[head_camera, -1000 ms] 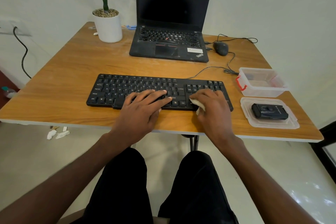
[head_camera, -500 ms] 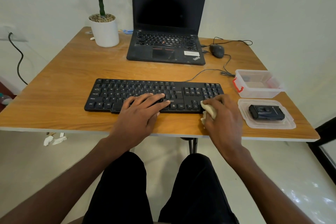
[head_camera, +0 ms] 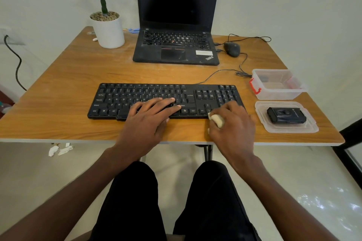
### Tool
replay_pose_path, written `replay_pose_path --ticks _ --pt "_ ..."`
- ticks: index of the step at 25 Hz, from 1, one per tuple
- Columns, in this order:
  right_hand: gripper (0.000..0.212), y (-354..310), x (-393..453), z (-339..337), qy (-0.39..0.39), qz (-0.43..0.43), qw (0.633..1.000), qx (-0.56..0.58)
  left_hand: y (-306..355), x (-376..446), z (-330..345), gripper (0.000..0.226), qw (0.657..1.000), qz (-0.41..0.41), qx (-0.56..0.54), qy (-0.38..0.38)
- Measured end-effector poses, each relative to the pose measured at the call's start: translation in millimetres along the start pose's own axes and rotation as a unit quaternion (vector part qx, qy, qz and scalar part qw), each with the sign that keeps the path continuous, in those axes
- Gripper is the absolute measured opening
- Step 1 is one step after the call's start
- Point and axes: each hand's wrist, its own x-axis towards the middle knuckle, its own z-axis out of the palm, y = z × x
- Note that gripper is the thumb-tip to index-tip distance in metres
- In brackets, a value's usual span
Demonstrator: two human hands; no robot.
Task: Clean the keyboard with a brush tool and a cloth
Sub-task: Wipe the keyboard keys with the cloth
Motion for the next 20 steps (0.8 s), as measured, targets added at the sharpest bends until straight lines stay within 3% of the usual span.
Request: replay_pose_path --ticks 5,8,13,20 --pt "0.02 27 16 -16 0.055 0.148 0.987 0.016 1 0 0 0.048 1.0 0.004 -0.004 -0.002" --pt "0.029 35 19 -19 0.058 0.123 0.991 0.013 2 0 0 0.048 1.0 -0.003 0.003 -0.002" --pt "0.035 26 14 -9 -0.019 -0.004 1.0 -0.005 45 20 4 0.051 1.0 0.007 -0.004 -0.001" --pt "0.025 45 27 -28 0.003 0.112 0.99 -0.089 52 20 18 0.05 0.999 0.031 0.012 -0.018"
